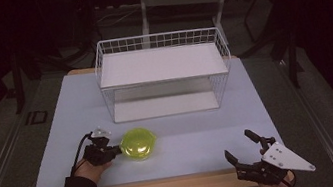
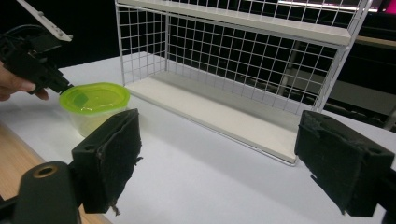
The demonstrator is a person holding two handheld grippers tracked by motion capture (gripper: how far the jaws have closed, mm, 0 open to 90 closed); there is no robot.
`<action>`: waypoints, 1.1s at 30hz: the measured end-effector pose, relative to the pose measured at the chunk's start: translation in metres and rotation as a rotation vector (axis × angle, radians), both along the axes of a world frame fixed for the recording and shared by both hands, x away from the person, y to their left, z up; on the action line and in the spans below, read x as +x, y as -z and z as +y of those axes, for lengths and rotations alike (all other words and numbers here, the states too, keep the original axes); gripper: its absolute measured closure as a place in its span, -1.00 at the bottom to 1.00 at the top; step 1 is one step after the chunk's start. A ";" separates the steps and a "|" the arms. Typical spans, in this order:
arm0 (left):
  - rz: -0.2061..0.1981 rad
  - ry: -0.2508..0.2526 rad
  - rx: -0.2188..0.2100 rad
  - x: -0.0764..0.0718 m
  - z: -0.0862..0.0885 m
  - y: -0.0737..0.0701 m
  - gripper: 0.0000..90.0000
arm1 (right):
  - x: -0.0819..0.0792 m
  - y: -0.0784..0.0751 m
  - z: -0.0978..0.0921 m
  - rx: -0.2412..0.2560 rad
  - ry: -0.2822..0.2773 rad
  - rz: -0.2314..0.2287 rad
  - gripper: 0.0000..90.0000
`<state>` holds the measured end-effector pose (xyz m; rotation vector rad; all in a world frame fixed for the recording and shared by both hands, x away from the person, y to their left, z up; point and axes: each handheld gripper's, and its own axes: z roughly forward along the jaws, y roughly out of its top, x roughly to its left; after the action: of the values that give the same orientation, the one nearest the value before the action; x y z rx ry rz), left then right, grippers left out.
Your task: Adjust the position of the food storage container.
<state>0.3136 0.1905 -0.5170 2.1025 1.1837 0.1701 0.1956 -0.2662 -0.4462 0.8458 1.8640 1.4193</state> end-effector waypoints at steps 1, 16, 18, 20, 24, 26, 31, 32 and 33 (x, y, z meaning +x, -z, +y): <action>0.003 0.005 0.009 0.000 -0.002 0.000 1.00 | 0.000 0.000 0.000 0.001 -0.002 0.000 -0.68; 0.044 0.081 -0.015 -0.003 -0.045 0.005 1.00 | -0.001 0.000 0.001 -0.006 -0.005 0.003 -0.68; 0.047 0.095 -0.009 -0.003 -0.054 0.006 1.00 | -0.001 0.000 0.001 -0.004 -0.006 0.003 -0.68; 0.046 0.103 0.002 -0.003 -0.063 0.007 1.00 | -0.001 0.000 0.001 -0.003 -0.007 0.002 -0.68; 0.054 0.122 -0.008 -0.002 -0.078 0.010 1.00 | -0.001 0.000 0.002 -0.006 -0.010 0.002 -0.68; 0.054 0.121 -0.012 0.001 -0.083 0.010 1.00 | -0.001 0.000 0.001 -0.006 -0.011 0.003 -0.68; 0.058 0.116 -0.021 0.007 -0.086 0.009 1.00 | -0.001 0.000 0.001 -0.003 -0.012 0.003 -0.68; 0.058 0.118 -0.020 0.008 -0.087 0.010 1.00 | -0.001 0.000 0.002 -0.004 -0.013 0.004 -0.68; 0.055 0.122 -0.020 0.009 -0.088 0.010 1.00 | -0.001 0.000 0.002 -0.007 -0.014 0.005 -0.68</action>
<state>0.3224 0.1028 -0.5269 2.1668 1.0804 0.0447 0.1947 -0.2643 -0.4462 0.8347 1.8810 1.4197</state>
